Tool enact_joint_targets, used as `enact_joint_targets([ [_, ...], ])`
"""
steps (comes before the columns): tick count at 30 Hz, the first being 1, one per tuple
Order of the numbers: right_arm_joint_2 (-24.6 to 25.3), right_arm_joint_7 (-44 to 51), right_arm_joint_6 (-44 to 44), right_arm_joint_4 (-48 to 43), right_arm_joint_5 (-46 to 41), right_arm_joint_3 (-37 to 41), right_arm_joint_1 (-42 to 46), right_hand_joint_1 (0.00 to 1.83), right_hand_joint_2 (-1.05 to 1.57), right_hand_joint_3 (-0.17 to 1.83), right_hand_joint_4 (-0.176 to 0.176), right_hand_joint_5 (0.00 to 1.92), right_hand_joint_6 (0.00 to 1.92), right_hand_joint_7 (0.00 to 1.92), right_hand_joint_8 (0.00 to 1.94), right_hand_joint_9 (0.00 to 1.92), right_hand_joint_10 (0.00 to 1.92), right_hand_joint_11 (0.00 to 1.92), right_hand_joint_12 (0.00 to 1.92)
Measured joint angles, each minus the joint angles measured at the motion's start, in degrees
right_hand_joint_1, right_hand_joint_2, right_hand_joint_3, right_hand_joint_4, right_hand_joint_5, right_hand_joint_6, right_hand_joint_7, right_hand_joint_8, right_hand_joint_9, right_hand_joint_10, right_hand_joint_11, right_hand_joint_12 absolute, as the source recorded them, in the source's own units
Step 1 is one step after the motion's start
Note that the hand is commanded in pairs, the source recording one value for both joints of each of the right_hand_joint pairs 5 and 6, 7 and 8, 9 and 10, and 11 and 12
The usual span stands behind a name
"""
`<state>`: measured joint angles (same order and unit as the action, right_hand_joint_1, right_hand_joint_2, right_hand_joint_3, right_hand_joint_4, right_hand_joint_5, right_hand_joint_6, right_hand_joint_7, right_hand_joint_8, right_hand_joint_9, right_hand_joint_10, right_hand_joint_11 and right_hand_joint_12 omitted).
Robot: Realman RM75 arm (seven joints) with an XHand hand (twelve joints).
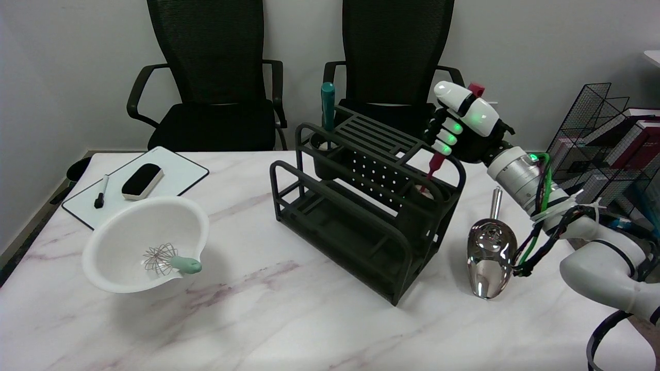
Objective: Pick up the pink sponge bottle brush.
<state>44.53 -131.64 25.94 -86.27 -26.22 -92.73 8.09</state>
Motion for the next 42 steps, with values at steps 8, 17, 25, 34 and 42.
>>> enact_joint_targets([
  [8, 0.1, 0.0, -0.3, -1.6, 0.8, 0.2, 0.1, 1.05, 1.57, 0.41, 0.0, 1.92, 1.92, 1.92, 1.92, 1.92, 1.92, 1.92, 1.92],
  [17, 0.5, 0.0, 1.3, -1.8, 1.8, 0.7, 1.5, 1.05, 1.57, 0.41, 0.0, 1.92, 1.92, 1.92, 1.92, 1.92, 1.92, 1.92, 1.92],
  [25, 1.1, 0.0, 5.1, -0.4, 2.7, 1.8, 3.7, 1.05, 1.57, 0.43, 0.0, 1.92, 1.92, 1.92, 1.92, 1.92, 1.92, 1.92, 1.92],
  [34, 1.7, 0.0, 7.5, 0.1, 3.1, 3.6, 5.3, 1.05, 1.57, 0.43, 0.0, 1.92, 1.92, 1.92, 1.92, 1.92, 1.92, 1.92, 1.92],
  [42, 1.7, 0.0, 7.9, -0.7, 3.2, 5.0, 5.6, 1.04, 1.57, 0.42, 0.0, 1.92, 1.92, 1.92, 1.92, 1.92, 1.92, 1.92, 1.92],
])
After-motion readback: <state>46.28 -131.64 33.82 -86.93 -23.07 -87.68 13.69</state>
